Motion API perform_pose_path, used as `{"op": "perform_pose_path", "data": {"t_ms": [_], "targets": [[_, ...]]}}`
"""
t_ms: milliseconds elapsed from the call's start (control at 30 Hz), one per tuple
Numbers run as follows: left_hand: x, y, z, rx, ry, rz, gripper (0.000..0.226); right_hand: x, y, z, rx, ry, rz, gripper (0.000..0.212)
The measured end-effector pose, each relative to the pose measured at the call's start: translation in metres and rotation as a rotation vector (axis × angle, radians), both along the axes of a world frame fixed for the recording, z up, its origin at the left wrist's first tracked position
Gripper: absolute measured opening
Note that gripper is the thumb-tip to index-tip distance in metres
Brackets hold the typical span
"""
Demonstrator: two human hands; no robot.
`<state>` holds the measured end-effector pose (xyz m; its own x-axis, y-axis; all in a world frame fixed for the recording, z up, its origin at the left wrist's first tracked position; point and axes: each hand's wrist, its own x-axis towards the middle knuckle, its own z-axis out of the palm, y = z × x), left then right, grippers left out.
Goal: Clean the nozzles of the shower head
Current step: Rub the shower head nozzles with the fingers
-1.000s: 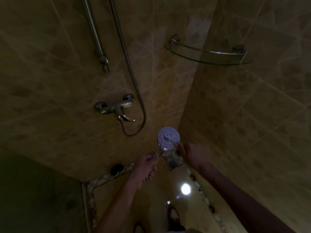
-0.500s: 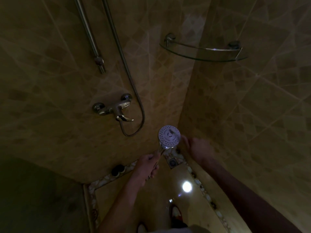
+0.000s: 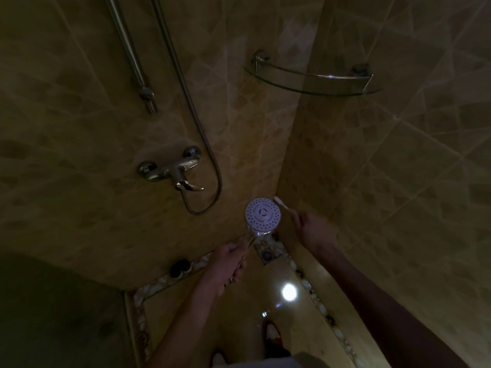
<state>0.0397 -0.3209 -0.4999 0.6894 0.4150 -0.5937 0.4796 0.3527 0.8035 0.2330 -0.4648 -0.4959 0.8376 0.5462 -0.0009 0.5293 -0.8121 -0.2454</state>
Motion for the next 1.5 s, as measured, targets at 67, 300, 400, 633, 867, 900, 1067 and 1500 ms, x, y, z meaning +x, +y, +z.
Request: {"op": "perform_pose_path", "data": {"t_ms": [67, 300, 400, 633, 867, 900, 1067, 1500], "targets": [[-0.001, -0.001, 0.001, -0.012, -0.005, 0.000, 0.035, 0.001, 0.001, 0.002, 0.019, -0.009, 0.003, 0.064], [-0.004, 0.001, 0.005, 0.006, 0.041, 0.020, 0.029, -0.039, 0.000, -0.017, -0.047, -0.070, 0.227, 0.074], [-0.002, 0.000, 0.006, -0.005, 0.027, 0.018, 0.029, -0.017, 0.003, -0.002, -0.076, -0.087, 0.120, 0.073], [0.002, 0.001, 0.010, -0.009, 0.050, 0.050, 0.029, -0.040, 0.003, -0.005, -0.037, -0.039, 0.156, 0.079], [-0.003, -0.002, 0.017, -0.030, 0.035, 0.046, 0.029, -0.018, -0.001, -0.001, -0.078, -0.094, 0.112, 0.063], [-0.002, -0.003, 0.017, -0.027, 0.036, 0.043, 0.030, -0.009, -0.001, 0.002, -0.063, -0.092, 0.059, 0.063], [-0.002, -0.004, 0.018, -0.063, 0.039, 0.065, 0.028, -0.030, -0.009, -0.011, -0.039, -0.080, 0.128, 0.070], [0.001, -0.015, 0.026, -0.061, 0.032, 0.070, 0.029, -0.025, -0.015, -0.002, -0.006, -0.110, 0.068, 0.066]]}}
